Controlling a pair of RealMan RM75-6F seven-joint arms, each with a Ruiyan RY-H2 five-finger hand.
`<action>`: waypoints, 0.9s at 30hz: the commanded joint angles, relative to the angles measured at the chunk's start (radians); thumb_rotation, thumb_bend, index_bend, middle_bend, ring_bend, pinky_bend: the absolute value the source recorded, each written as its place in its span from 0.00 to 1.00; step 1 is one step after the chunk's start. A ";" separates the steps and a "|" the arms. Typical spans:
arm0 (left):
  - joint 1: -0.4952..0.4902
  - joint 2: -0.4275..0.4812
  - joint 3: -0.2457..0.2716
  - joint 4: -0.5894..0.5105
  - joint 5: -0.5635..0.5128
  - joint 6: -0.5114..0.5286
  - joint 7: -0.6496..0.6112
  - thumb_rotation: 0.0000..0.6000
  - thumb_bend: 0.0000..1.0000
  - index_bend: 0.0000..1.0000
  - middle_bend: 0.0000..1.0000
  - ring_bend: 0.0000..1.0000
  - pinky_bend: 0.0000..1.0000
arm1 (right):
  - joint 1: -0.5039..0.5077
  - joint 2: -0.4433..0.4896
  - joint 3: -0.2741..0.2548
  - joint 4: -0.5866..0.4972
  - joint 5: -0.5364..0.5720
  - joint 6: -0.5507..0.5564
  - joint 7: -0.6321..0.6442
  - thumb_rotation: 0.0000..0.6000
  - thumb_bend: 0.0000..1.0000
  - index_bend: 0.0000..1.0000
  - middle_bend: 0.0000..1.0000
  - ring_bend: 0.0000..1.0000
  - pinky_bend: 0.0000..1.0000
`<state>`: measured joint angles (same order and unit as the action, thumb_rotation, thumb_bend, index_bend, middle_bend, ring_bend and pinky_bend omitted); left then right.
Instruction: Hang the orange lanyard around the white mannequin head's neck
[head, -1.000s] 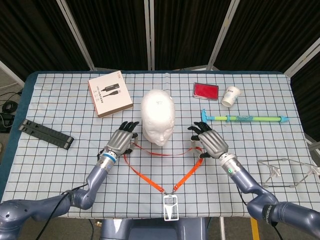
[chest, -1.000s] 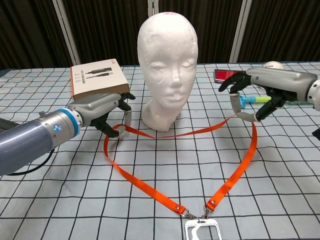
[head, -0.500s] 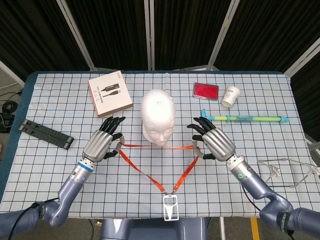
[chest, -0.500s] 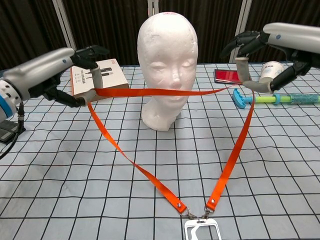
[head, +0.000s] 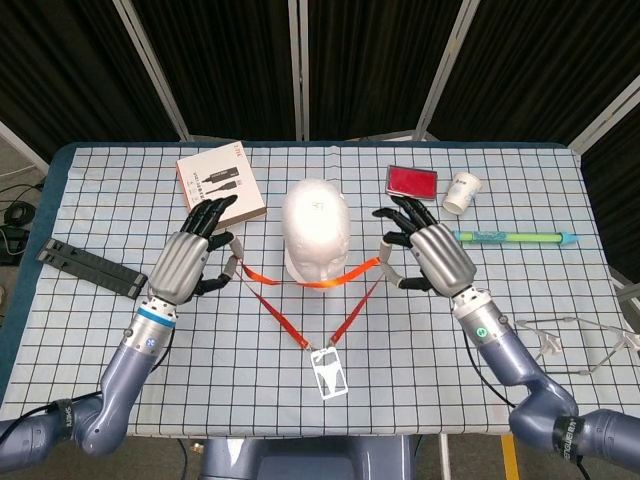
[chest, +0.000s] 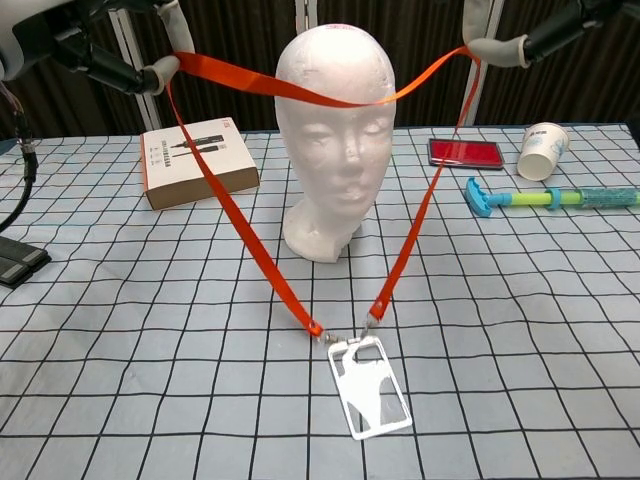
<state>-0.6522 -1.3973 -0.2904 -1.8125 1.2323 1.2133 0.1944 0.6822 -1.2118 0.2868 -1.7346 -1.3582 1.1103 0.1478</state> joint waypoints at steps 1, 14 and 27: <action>-0.030 0.017 -0.048 -0.030 -0.085 -0.027 0.055 1.00 0.57 0.72 0.00 0.00 0.00 | 0.015 -0.002 0.034 -0.006 0.060 -0.014 -0.002 1.00 0.57 0.75 0.19 0.00 0.00; -0.129 0.041 -0.148 0.020 -0.339 -0.120 0.111 1.00 0.57 0.72 0.00 0.00 0.00 | 0.066 -0.007 0.110 0.087 0.291 -0.123 0.022 1.00 0.57 0.75 0.20 0.00 0.00; -0.249 -0.022 -0.187 0.187 -0.506 -0.170 0.139 1.00 0.57 0.72 0.00 0.00 0.00 | 0.173 -0.089 0.163 0.297 0.474 -0.215 -0.042 1.00 0.57 0.75 0.20 0.00 0.00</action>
<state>-0.8878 -1.4057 -0.4758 -1.6444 0.7389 1.0525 0.3373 0.8371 -1.2784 0.4469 -1.4728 -0.9049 0.9142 0.1180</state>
